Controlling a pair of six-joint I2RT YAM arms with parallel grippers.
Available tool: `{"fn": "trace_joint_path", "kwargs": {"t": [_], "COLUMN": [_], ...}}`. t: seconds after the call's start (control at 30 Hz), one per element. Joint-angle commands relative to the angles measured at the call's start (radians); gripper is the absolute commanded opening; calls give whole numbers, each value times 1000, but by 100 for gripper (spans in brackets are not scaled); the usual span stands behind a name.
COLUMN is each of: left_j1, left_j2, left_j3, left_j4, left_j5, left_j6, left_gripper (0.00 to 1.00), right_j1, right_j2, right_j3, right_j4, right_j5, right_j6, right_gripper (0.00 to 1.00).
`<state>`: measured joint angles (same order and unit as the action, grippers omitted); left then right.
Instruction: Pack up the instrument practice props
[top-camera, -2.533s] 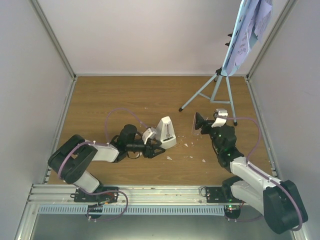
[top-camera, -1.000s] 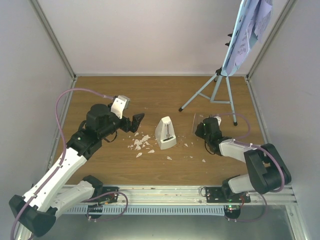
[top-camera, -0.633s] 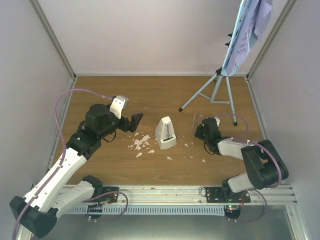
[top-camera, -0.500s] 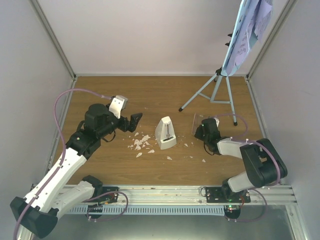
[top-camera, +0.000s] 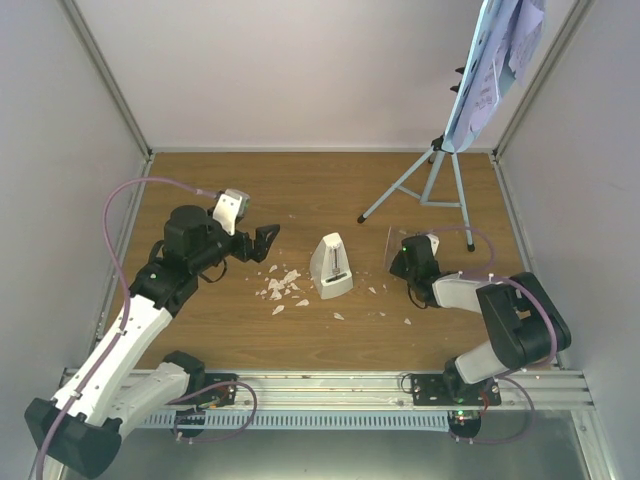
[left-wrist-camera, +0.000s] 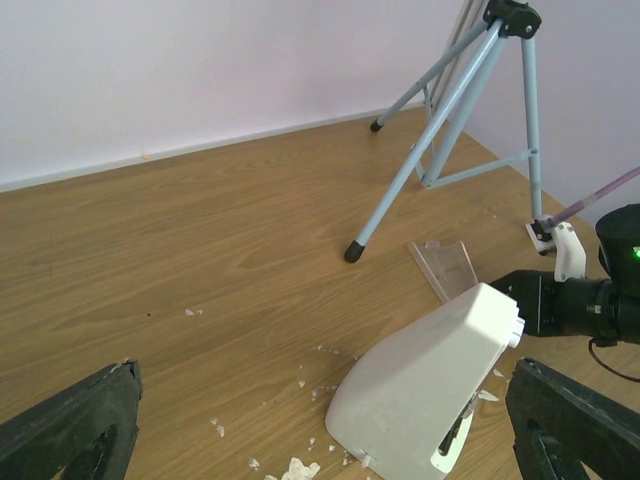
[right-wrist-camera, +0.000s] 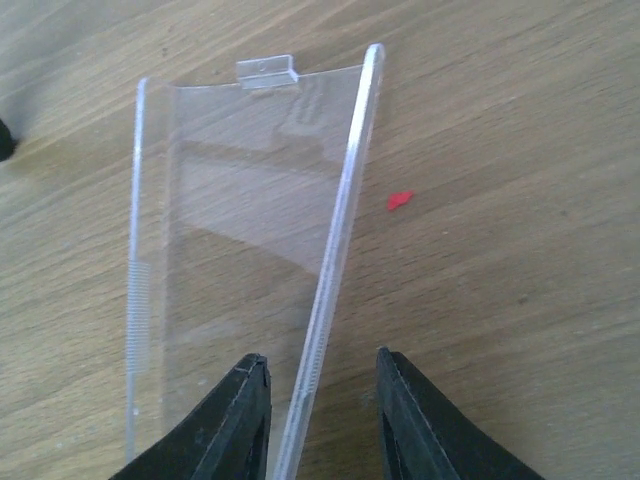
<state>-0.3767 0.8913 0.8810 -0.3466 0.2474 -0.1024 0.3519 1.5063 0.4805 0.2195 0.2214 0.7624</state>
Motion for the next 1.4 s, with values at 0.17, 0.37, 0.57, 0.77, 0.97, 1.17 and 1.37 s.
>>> {"fn": "trace_joint_path", "kwargs": {"t": [0.17, 0.37, 0.57, 0.77, 0.97, 1.17, 1.37], "left_j1": [44, 52, 56, 59, 62, 63, 64], "left_j2": [9, 6, 2, 1, 3, 3, 4], "left_j3": [-15, -20, -23, -24, -25, -27, -27], "left_j4": [63, 69, 72, 72, 72, 74, 74], "left_j5": [67, 79, 88, 92, 94, 96, 96], "left_j6": [-22, -21, -20, -20, -20, -20, -22], "left_gripper": [99, 99, 99, 99, 99, 99, 99], "right_j1": [-7, -8, -6, -4, -5, -4, -4], "right_j2": [-7, -1, 18, 18, 30, 20, 4], "right_j3": [-8, 5, 31, 18, 26, 21, 18], "right_j4": [-33, 12, 16, 20, -8, -25, -35], "right_j5": [78, -17, -88, -76, -40, -2, 16], "right_j6": [-17, -58, -87, -81, -83, -80, -77], "right_gripper": [28, 27, 30, 23, 19, 16, 12]}}
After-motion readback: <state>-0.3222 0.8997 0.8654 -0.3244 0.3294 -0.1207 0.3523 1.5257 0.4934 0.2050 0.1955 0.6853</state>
